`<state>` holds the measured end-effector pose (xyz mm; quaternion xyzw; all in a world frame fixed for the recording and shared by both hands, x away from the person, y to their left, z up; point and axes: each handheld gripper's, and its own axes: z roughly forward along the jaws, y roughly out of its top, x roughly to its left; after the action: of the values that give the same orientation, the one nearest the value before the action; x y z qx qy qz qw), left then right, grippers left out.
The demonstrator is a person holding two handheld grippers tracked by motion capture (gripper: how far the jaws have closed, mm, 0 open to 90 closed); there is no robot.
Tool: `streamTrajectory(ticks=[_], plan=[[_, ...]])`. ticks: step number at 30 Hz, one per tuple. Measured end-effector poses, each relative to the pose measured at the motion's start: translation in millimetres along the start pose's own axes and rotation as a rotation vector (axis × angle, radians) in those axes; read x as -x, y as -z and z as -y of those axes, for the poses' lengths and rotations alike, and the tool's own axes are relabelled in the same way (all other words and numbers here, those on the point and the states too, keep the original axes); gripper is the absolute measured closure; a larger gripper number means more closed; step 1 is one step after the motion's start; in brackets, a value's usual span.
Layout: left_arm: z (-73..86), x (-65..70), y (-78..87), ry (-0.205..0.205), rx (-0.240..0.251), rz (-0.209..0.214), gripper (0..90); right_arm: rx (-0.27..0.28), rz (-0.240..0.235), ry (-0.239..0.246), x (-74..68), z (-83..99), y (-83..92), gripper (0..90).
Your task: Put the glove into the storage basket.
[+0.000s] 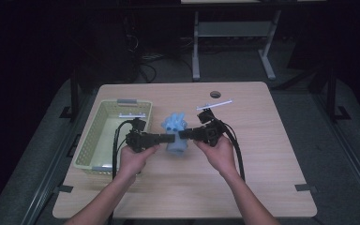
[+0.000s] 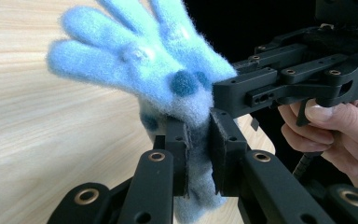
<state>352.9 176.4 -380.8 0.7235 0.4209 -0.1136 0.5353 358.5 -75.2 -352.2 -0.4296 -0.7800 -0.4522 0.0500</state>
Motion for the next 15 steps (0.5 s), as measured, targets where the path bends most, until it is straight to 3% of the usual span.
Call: streamTrajectory(ticks=[12,15], plan=[[-3.5,-9.8,28.7,-0.017,0.045,-0.044,81.5,0.008,-0.045,-0.003,-9.6,-14.3,-23.0,81.1],[-4.6,-12.4,36.5,-0.026,0.051,-0.049,82.5,0.011,-0.045,0.020,-17.8,-21.3,-30.6,81.1]])
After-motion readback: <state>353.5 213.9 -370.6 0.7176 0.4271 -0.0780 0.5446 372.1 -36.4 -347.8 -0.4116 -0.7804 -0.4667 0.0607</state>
